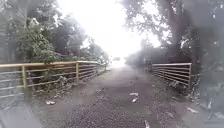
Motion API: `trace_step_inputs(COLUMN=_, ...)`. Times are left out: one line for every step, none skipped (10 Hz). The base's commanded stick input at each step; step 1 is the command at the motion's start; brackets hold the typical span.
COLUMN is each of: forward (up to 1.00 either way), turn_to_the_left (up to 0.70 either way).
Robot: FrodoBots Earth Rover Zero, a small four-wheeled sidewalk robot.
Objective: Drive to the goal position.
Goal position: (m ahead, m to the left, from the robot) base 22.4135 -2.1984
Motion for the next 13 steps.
trace_step_inputs(forward=0.52, turn_to_the_left=0.0)
trace_step_inputs(forward=0.7, turn_to_the_left=0.0)
trace_step_inputs(forward=0.7, turn_to_the_left=0.0)
trace_step_inputs(forward=0.7, turn_to_the_left=0.0)
trace_step_inputs(forward=0.7, turn_to_the_left=0.0)
trace_step_inputs(forward=0.59, turn_to_the_left=0.0)
trace_step_inputs(forward=0.0, turn_to_the_left=0.0)
trace_step_inputs(forward=0.0, turn_to_the_left=0.0)
trace_step_inputs(forward=0.0, turn_to_the_left=0.0)
trace_step_inputs(forward=0.0, turn_to_the_left=0.0)
trace_step_inputs(forward=0.0, turn_to_the_left=0.0)
trace_step_inputs(forward=0.0, turn_to_the_left=0.0)
trace_step_inputs(forward=0.0, turn_to_the_left=0.0)
